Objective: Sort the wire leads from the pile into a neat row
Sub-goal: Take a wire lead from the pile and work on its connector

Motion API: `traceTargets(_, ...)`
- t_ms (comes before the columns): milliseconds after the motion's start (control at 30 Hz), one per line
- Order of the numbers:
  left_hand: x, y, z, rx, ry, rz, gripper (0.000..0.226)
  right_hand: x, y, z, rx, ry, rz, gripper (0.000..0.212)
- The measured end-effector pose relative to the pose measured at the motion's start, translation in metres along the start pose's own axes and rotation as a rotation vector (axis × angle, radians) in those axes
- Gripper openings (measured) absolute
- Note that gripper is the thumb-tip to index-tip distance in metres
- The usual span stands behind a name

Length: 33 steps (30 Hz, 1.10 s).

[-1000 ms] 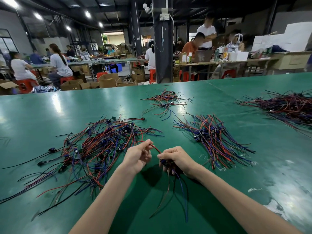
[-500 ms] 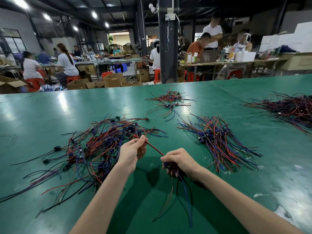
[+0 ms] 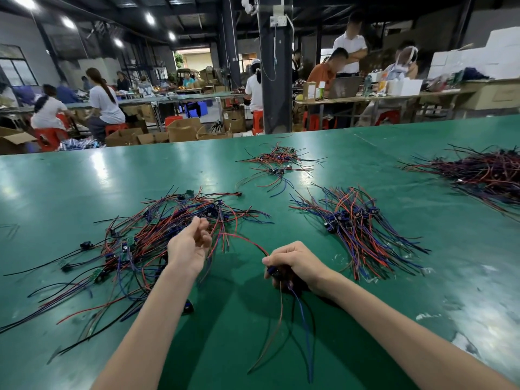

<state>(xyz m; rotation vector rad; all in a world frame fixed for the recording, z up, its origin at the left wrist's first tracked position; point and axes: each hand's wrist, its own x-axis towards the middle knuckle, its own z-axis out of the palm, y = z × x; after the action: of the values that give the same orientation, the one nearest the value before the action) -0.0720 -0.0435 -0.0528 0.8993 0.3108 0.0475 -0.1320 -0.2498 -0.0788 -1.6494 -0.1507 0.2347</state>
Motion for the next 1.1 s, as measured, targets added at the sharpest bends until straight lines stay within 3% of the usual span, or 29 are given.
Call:
traceTargets(100,-0.007,-0.006,0.004,0.06,-0.075,-0.004,0.035,0.001,-0.002,0.0,0.06,0.088,-0.043,0.026)
traceTargets(200,-0.021,-0.018,0.016,0.288,-0.179,-0.021,0.049,0.002,-0.005,0.0,0.142,0.163,-0.067,0.022)
traceTargets(333,-0.043,-0.039,0.026,0.624,-0.449,-0.096,0.043,0.005,-0.007,-0.006,0.219,0.258,-0.05,0.021)
traceTargets(533,-0.051,-0.057,0.025,0.602,-0.608,-0.16,0.024,0.008,-0.009,-0.008,0.316,0.321,-0.029,0.022)
traceTargets(867,-0.056,-0.06,0.028,0.518,-0.574,-0.164,0.016,0.011,-0.01,-0.003,0.492,0.301,-0.006,0.023)
traceTargets(1100,-0.047,-0.054,0.029,0.407,-0.355,-0.076,0.012,0.002,-0.006,0.012,0.354,0.252,0.06,0.01)
